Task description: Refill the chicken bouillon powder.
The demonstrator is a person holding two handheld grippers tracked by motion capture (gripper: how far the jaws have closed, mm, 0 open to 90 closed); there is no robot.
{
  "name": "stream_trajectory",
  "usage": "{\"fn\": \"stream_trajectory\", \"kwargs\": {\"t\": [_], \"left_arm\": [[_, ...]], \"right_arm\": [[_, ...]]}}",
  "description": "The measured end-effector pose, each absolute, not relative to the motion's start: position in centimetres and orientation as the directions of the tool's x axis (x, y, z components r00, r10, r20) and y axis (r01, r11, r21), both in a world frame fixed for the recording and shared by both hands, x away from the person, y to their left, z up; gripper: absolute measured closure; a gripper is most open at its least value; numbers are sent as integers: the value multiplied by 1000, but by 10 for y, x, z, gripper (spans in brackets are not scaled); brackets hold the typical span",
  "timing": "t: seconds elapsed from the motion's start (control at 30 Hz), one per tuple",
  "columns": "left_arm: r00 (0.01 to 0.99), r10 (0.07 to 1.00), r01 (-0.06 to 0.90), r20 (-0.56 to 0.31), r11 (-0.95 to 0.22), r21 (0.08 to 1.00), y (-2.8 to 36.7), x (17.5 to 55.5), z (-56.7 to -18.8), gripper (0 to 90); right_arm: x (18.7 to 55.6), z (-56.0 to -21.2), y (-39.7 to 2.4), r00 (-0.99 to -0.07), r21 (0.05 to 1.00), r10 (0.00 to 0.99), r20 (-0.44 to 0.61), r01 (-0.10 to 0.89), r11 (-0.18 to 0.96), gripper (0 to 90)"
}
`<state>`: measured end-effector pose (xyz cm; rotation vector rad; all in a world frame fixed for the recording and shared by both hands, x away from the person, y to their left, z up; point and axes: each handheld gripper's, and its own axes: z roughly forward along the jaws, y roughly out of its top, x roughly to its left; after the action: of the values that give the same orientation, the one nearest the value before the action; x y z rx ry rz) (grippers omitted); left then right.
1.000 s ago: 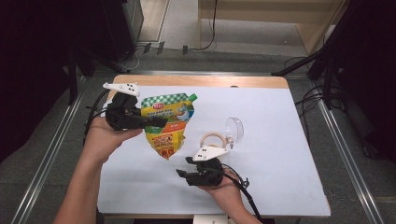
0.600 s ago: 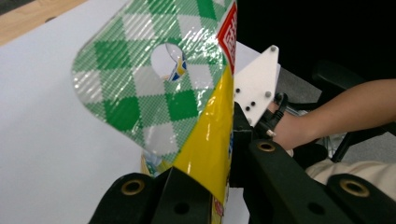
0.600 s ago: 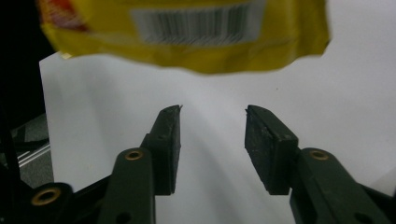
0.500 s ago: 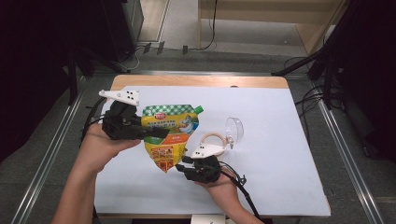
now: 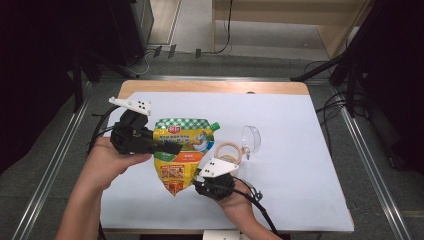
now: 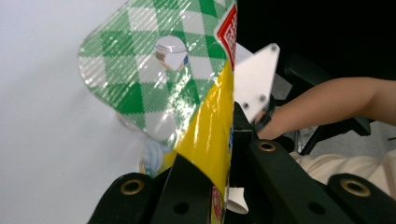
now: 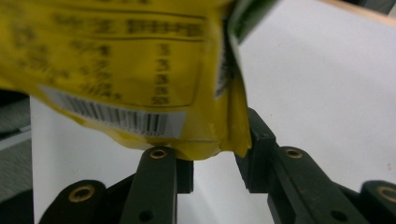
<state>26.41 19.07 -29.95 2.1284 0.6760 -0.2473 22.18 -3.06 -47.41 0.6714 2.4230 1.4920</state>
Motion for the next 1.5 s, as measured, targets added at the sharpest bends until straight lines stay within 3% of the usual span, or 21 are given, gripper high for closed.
{"fn": "stream_trajectory", "kwargs": {"t": [0.17, 0.5, 1.03, 1.5], "left_arm": [[827, 390, 559, -405, -488, 671, 179, 267, -308, 872], [793, 462, 597, -398, -455, 661, 158, 277, -323, 834], [772, 506, 621, -385, -475, 623, 135, 282, -339, 747], [730, 561, 669, -389, -472, 575, 126, 285, -346, 677]], "right_arm": [[206, -473, -21, -894, 875, 446, -38, 185, 447, 695], [201, -472, -18, -911, 858, 400, 103, 285, 427, 709], [189, -461, -12, -932, 867, 342, 121, 267, 421, 693], [197, -459, -11, -927, 856, 311, 211, 329, 399, 675]]}}
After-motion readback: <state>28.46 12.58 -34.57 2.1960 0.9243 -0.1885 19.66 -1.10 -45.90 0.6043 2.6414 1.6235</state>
